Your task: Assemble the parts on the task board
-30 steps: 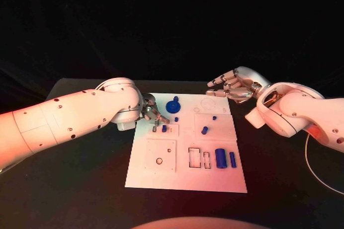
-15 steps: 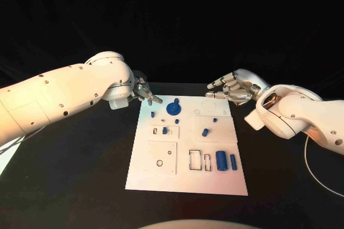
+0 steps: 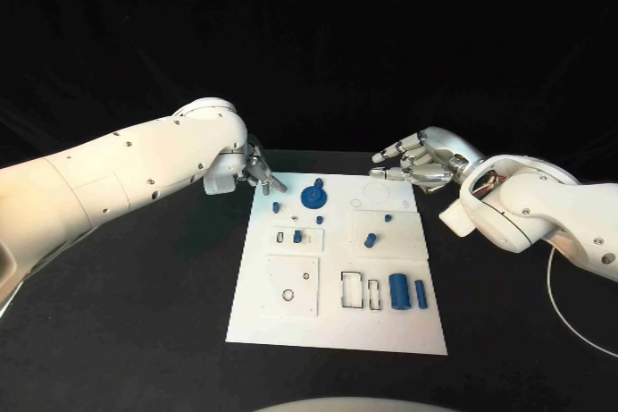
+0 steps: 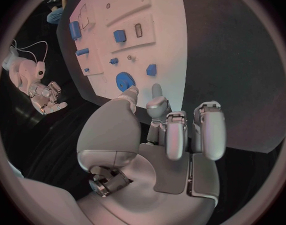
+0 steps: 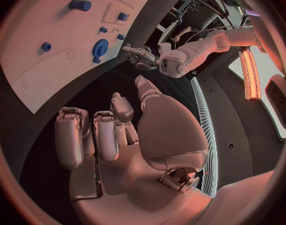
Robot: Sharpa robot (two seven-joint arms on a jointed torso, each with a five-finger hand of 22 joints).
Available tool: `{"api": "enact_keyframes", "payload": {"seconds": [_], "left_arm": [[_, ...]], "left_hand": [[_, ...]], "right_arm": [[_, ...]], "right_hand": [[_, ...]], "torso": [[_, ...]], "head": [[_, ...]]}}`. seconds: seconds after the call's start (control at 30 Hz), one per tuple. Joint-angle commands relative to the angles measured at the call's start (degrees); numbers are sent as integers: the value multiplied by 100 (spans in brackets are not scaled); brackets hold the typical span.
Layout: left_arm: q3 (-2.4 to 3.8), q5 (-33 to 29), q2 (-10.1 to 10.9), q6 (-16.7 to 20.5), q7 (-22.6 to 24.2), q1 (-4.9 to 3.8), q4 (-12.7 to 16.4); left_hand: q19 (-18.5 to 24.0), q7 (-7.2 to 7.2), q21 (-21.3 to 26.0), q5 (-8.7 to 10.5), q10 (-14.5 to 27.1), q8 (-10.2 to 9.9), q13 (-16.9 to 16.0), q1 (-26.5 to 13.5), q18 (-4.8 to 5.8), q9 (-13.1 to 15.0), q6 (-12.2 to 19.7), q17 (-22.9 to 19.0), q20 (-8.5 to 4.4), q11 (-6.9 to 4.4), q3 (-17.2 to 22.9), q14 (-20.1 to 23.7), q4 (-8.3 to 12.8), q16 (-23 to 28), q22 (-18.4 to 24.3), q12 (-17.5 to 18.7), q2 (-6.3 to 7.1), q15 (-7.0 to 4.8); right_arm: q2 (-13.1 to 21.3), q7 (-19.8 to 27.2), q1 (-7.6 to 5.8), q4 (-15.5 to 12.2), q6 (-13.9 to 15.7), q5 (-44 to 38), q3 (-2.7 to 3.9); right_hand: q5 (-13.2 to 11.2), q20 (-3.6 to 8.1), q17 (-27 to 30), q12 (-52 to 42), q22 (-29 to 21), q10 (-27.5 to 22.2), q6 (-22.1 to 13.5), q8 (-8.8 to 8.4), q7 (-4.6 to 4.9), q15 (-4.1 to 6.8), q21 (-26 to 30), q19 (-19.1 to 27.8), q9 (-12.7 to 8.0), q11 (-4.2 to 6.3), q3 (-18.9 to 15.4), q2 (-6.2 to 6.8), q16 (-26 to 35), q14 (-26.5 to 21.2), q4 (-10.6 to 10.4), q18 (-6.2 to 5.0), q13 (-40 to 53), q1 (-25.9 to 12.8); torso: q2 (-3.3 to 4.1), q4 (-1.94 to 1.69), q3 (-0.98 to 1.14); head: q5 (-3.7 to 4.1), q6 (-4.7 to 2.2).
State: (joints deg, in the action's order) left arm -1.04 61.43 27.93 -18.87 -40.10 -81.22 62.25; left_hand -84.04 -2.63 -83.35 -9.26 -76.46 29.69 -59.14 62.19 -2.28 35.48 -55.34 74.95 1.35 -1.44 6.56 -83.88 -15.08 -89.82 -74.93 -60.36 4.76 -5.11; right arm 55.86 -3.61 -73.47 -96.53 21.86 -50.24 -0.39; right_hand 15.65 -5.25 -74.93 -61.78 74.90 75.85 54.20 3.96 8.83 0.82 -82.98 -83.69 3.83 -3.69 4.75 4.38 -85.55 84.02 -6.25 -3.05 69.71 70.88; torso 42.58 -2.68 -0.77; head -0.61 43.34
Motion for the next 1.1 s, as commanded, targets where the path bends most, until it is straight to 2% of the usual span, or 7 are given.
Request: {"api": "enact_keyframes", "payload": {"seconds": [0.03,0.37,0.63,1.1], "left_arm": [[-15,194,-79,-278,-49,27,-124],[-30,100,-173,-364,40,120,-250],[-31,33,-209,-404,94,198,-261],[-31,14,-224,-459,118,217,-227]], "left_hand": [[-156,-5,-8,-16,30,-32,-7,57,8,-12,-18,1505,29,7,-45,-612,-18,-18,-703,-26,-8,43],[-168,3,-22,1,5,-31,-29,52,13,-34,-61,1505,30,2,-108,-612,-82,-18,-725,-62,-67,40],[-170,4,-25,1,4,-34,-24,54,14,-43,-67,1505,29,0,-127,-612,-101,-18,-730,-61,-96,39],[-173,13,-25,-7,-1,-43,-10,259,15,-80,-93,1505,25,-7,-164,-612,-39,-18,-740,-66,-185,34]], "right_arm": [[-10,40,6,5,-83,-12,0],[-32,48,7,15,-87,-12,0],[-47,48,7,27,-73,-11,0],[-66,42,7,44,-88,-5,0]], "right_hand": [[20,6,-680,-26,21,-41,17,-2,-12,-4,30,54,7,5,-31,-55,31,413,5,-7,-4,19],[20,6,-680,-26,21,-41,17,-2,-12,-4,30,54,7,5,-31,-55,31,413,5,-7,-4,19],[35,6,-672,-16,24,-48,17,-2,-12,-4,28,52,6,6,-37,-68,37,411,4,-6,-13,32],[35,6,-672,-16,24,-48,17,-2,-12,-4,28,52,6,6,-37,-68,37,411,4,-6,-13,32]], "torso": [[-4,-6,3],[-1,9,8],[-7,-1,6],[-6,-6,10]], "head": [[-5,-3],[-15,14],[-1,28],[-9,37]]}}
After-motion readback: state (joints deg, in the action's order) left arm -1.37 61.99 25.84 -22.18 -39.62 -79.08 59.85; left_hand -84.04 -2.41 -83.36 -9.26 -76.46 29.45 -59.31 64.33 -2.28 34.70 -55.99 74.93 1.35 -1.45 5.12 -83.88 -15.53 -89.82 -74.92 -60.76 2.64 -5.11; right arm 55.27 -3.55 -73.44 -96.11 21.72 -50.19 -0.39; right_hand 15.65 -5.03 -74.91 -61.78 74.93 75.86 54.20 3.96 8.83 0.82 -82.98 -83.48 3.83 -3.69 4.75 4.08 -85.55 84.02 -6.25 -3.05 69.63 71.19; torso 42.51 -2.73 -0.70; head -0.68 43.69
